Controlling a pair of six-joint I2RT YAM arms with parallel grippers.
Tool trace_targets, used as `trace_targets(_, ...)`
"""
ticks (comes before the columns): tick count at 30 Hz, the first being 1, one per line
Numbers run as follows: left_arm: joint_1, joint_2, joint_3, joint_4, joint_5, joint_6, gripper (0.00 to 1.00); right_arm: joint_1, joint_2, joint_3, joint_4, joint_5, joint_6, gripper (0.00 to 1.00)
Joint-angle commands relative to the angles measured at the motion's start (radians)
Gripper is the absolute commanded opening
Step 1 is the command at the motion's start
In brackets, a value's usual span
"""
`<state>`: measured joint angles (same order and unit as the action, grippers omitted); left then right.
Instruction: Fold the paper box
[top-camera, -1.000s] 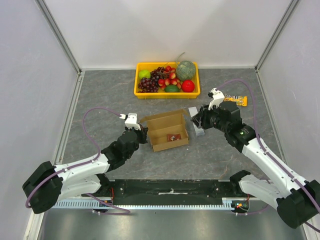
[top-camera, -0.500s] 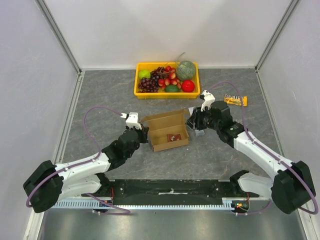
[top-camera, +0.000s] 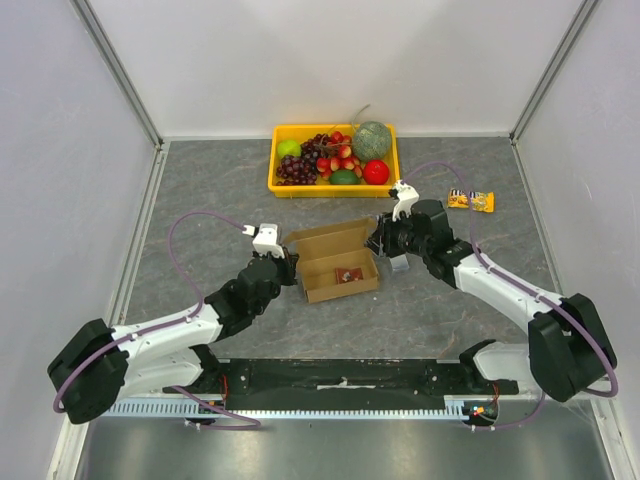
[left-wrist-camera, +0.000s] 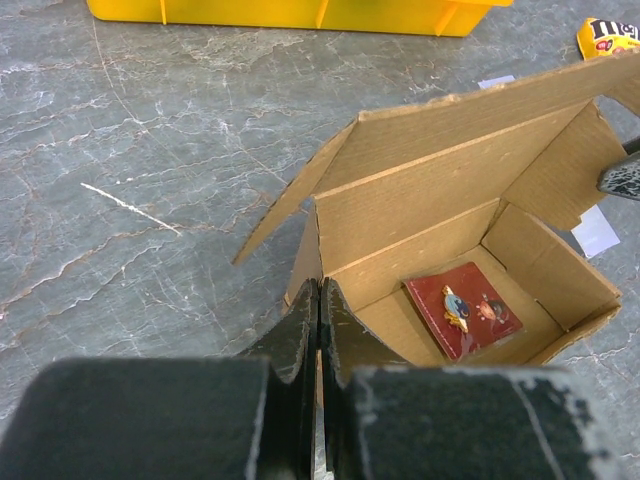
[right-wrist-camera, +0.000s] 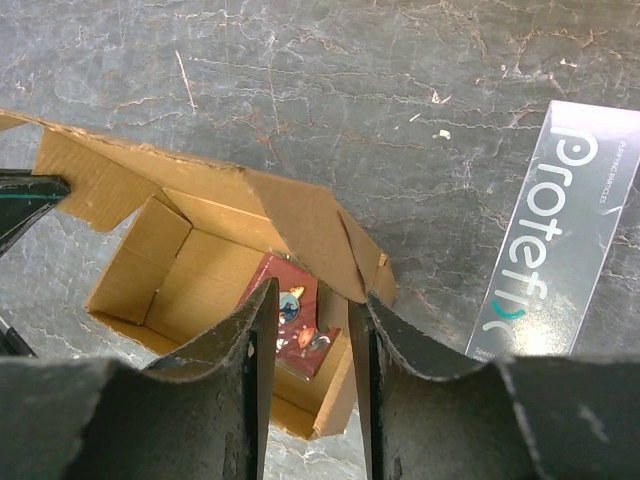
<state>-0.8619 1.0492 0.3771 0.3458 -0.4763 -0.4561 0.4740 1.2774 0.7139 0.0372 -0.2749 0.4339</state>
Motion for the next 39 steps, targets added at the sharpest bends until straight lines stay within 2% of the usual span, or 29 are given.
trace_targets(1, -0.006, 0.008, 0.036, 0.015, -0.007, -0.018, 0.02, 0.011, 0.022, 0.012, 0.072, 0.014, -0.027, 0.40)
trace_targets(9, -0.006, 0.009, 0.042, 0.016, -0.012, -0.010, 0.02, 0.044, 0.062, 0.022, 0.098, 0.065, -0.052, 0.33)
trace_targets(14, -0.006, 0.023, 0.060, 0.024, -0.018, 0.008, 0.02, 0.092, 0.056, 0.022, 0.130, 0.147, -0.069, 0.24)
trace_targets(18, -0.006, 0.041, 0.098, 0.032, -0.027, 0.040, 0.02, 0.147, 0.048, 0.021, 0.176, 0.227, -0.096, 0.21)
trace_targets(26, -0.006, 0.106, 0.167, 0.055, -0.048, 0.089, 0.02, 0.198, 0.017, -0.076, 0.372, 0.359, -0.095, 0.16)
trace_targets(32, -0.006, 0.156, 0.146, 0.093, -0.094, 0.083, 0.02, 0.207, -0.001, -0.220, 0.645, 0.416, -0.103, 0.14)
trace_targets(39, -0.005, 0.196, 0.192, 0.124, -0.111, 0.137, 0.02, 0.209, 0.023, -0.202, 0.704, 0.448, -0.119, 0.14)
